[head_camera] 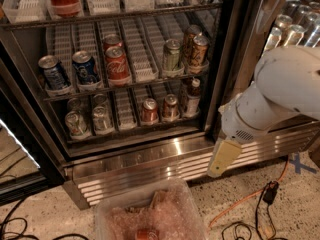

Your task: Pick coke can from bottom shelf of fridge

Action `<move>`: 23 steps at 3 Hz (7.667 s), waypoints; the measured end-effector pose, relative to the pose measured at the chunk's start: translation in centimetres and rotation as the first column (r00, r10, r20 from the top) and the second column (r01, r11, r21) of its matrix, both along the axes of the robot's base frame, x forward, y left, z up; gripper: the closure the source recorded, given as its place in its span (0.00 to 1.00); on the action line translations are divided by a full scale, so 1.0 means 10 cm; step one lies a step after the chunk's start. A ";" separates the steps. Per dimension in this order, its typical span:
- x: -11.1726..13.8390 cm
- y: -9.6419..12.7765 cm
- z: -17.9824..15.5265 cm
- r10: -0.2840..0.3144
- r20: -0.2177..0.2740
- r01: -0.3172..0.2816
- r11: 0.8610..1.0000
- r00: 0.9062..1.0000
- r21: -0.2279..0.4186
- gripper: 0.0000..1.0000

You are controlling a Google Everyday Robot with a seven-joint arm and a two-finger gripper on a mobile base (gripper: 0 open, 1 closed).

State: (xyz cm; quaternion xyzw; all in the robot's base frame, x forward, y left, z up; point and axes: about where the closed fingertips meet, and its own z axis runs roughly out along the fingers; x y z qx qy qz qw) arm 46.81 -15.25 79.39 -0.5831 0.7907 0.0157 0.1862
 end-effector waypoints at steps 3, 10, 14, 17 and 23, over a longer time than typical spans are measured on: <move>0.18 0.35 -1.48 -0.124 -0.125 0.127 0.992 0.984 0.019 0.00; 1.09 0.90 -1.69 -0.375 0.125 0.329 0.901 0.919 0.284 0.00; 2.00 0.77 -1.22 -0.471 0.237 0.304 0.805 0.850 0.509 0.00; 2.12 0.68 -1.18 -0.464 0.278 0.263 0.800 0.841 0.540 0.00; 1.72 1.46 -2.31 -0.410 0.096 0.258 0.723 0.907 0.641 0.00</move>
Offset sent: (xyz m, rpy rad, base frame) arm 0.0216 0.0418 -0.1695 -0.0186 0.1240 -0.1149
